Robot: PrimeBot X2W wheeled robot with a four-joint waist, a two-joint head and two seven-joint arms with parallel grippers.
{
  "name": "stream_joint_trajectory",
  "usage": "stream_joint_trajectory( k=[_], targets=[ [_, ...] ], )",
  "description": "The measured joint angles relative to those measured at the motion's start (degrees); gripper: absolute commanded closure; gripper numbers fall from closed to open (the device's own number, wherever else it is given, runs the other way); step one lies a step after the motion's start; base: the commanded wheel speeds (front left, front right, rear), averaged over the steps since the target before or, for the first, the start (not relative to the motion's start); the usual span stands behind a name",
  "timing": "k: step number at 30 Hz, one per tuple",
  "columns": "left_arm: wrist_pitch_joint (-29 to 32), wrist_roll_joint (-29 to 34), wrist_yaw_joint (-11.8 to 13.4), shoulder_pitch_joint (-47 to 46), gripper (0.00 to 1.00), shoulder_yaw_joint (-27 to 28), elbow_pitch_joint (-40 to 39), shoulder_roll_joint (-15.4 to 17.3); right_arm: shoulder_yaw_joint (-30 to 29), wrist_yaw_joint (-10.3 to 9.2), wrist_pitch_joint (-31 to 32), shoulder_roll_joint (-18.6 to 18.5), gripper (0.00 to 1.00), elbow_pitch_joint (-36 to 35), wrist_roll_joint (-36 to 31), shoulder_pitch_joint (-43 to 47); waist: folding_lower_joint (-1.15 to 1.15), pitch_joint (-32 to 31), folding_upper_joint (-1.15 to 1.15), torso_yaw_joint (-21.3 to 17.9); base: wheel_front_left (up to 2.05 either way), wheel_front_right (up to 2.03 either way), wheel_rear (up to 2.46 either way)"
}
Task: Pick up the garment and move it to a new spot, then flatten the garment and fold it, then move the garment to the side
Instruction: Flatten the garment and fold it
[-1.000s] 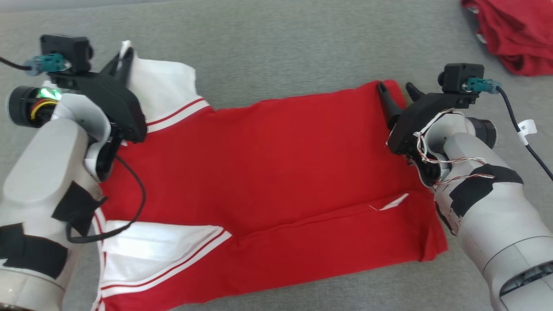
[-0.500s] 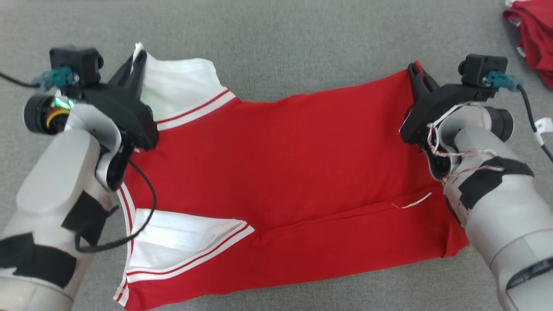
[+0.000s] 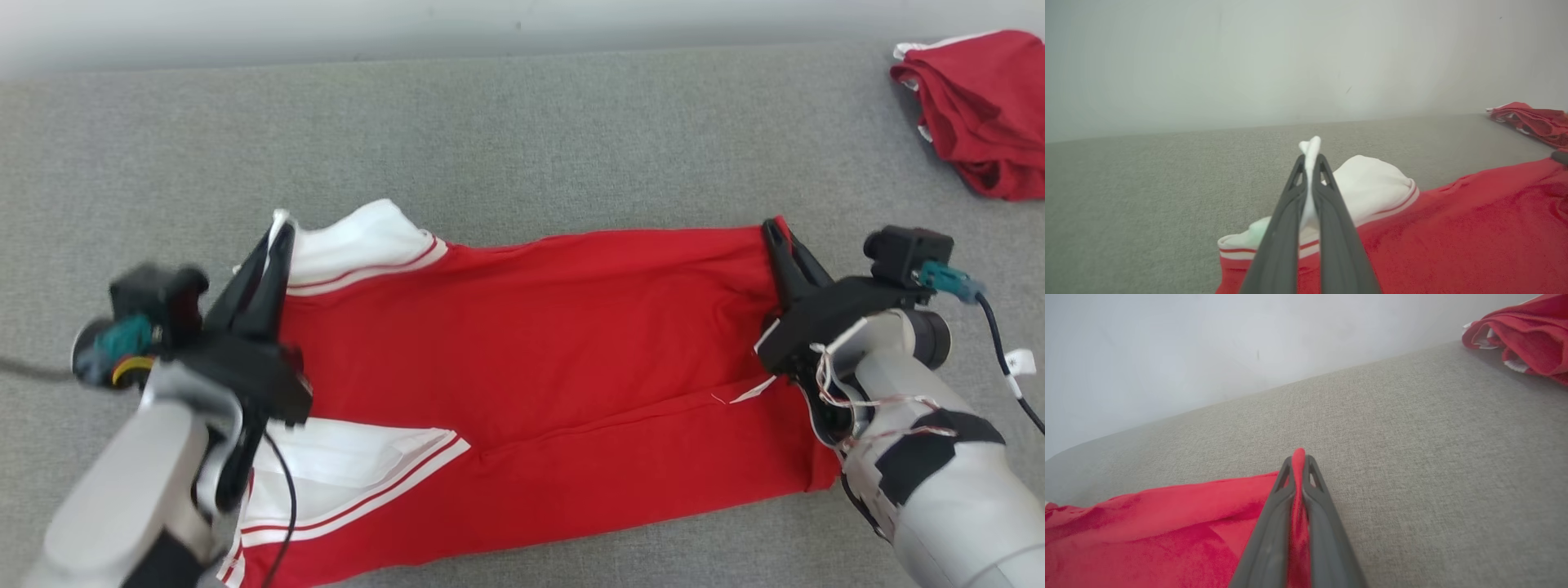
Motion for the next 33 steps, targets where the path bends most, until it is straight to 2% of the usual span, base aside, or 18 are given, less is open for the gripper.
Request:
stream_joint_trajectory(
  k=[4, 7, 11, 14, 20, 21, 22, 23, 29, 33],
  targets=[
    [-1.25, -0.07, 2.14, 8.09, 1.00, 0.22, -8.84, 1.25, 0.62, 0.00, -0.47, -1.74, 1.00, -4.59, 1.88, 3.55, 0.00, -0.94, 0.00, 0.41, 0.00, 0.00, 0.00],
    [-2.10, 0.66, 5.06, 13.83, 1.00, 0.82, -14.26, 2.49, 0.49, 0.00, -0.60, -3.22, 1.00, -7.80, 3.61, 6.92, -0.01, -1.69, -0.01, 0.92, 0.00, 0.00, 0.00],
    [-2.42, -0.30, 8.15, 21.13, 1.00, 1.85, -19.97, 2.04, 0.21, 0.00, -0.70, -5.11, 1.00, -10.98, 4.66, 11.23, -0.01, -2.67, -0.01, 1.69, 0.00, 0.00, 0.00],
    [-2.63, -0.14, 9.25, 24.44, 1.00, 1.86, -21.69, 2.09, -0.82, 0.00, -0.73, -6.20, 1.00, -12.82, 5.01, 13.58, -0.01, -3.08, -0.01, 2.28, 0.00, 0.00, 0.00],
    [-2.48, -1.40, 10.42, 28.54, 1.00, 2.48, -21.11, -0.08, -2.50, 0.00, -0.73, -6.56, 1.00, -14.88, 5.06, 17.37, 0.00, -4.01, -0.01, 3.03, 0.00, 0.00, 0.00],
    [-2.44, -1.43, 10.39, 29.04, 0.86, 2.10, -20.38, -0.22, -2.72, 0.00, -0.73, -6.56, 0.13, -14.81, 5.05, 17.77, 0.00, -4.15, -0.01, 3.06, 0.00, 0.00, 0.00],
    [-2.45, -1.03, 10.47, 29.12, 0.44, 2.05, -19.80, -0.24, -3.02, 0.00, -0.73, -6.53, 0.00, -14.80, 5.10, 17.86, 0.00, -4.28, -0.01, 3.07, 0.00, 0.00, 0.00],
    [-2.49, -1.03, 10.70, 29.09, 0.00, 2.45, -19.59, -0.38, -3.45, 0.00, -0.74, -6.53, 0.00, -15.16, 5.15, 17.89, 0.00, -4.43, -0.01, 3.08, 0.00, 0.00, 0.00],
    [-2.96, -0.29, 11.99, 30.37, 0.00, 5.93, -20.68, -1.63, -8.25, 0.00, -0.83, -7.54, 0.00, -19.71, 4.27, 20.38, 0.00, -5.46, 0.00, 3.61, 0.00, 0.00, 0.00],
    [-2.99, 1.04, 12.50, 31.36, 0.00, 8.14, -21.72, -2.45, -9.02, 0.00, -0.76, -7.57, 0.00, -19.18, 3.33, 21.67, 0.00, -6.03, -0.01, 3.90, 0.00, 0.00, 0.00]
  ],
)
